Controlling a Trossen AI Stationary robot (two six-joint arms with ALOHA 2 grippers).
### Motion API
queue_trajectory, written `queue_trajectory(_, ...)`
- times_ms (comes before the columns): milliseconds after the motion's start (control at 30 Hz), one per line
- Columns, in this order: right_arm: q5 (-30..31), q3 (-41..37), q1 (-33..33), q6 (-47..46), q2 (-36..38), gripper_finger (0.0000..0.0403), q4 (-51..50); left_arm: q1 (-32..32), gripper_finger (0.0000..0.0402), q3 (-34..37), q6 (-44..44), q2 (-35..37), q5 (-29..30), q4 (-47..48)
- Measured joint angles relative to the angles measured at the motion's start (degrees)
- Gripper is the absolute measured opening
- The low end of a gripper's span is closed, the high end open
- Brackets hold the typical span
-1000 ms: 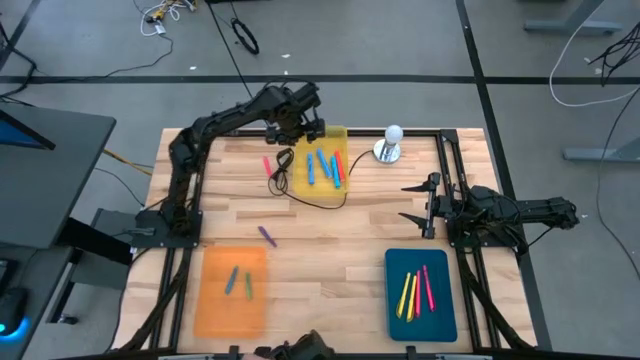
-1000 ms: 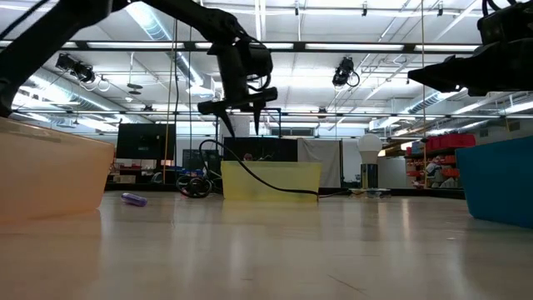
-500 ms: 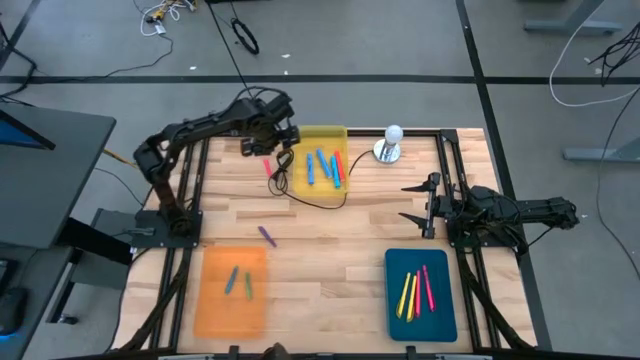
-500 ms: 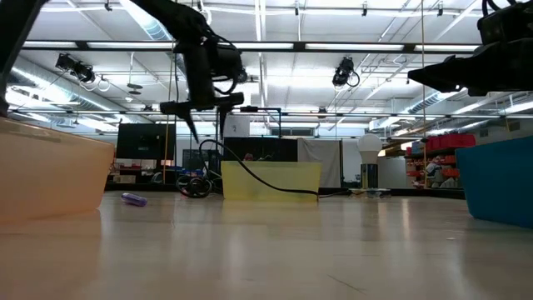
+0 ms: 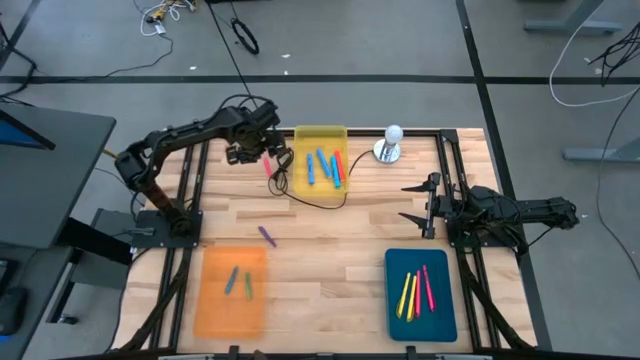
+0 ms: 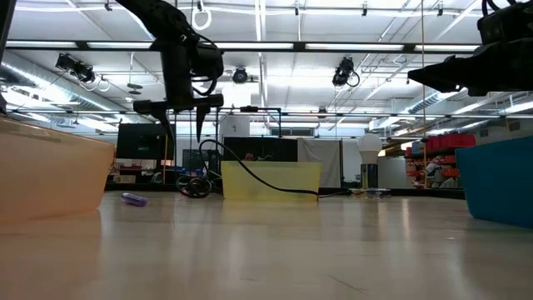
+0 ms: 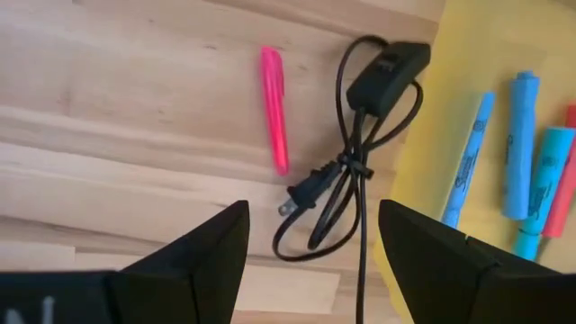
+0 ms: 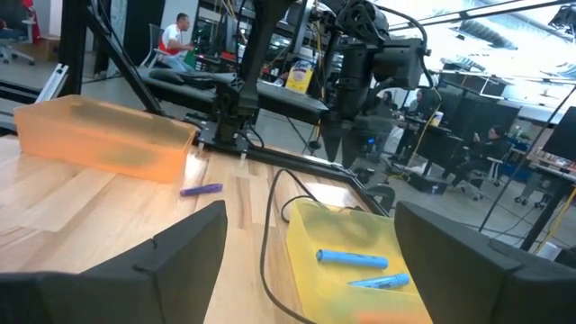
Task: Pick & Place Markers
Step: Put the pink highlighter pen into the orange bin
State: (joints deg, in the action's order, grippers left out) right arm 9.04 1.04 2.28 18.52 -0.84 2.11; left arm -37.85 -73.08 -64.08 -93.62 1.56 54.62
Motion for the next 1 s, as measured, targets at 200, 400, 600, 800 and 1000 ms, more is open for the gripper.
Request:
queue_trajectory(200, 0.0, 0.0, 0.0, 0.0, 0.0, 0.0323, 0.0, -1.2, 0.0252, 0.4, 0.5, -0.6, -0.3, 0.1)
queue_trajectory(400, 0.0, 0.0, 0.0, 0.0, 0.0, 0.0323, 0.0, -2.3, 0.0252, 0.4, 0.7, -4.4, -1.8, 0.4)
queue_trajectory(600, 0.0, 0.0, 0.0, 0.0, 0.0, 0.0323, 0.0, -2.5, 0.0252, 0.4, 0.7, -7.8, -2.4, -0.1)
queue_trajectory(800, 0.0, 0.0, 0.0, 0.0, 0.0, 0.0323, 0.0, -4.0, 0.0252, 0.4, 0.9, -10.6, -4.0, -1.5)
queue_trajectory(1000, 0.0, 0.0, 0.0, 0.0, 0.0, 0.0323, 0.0, -5.0, 0.0252, -0.4, 1.7, -13.6, -5.3, -1.8)
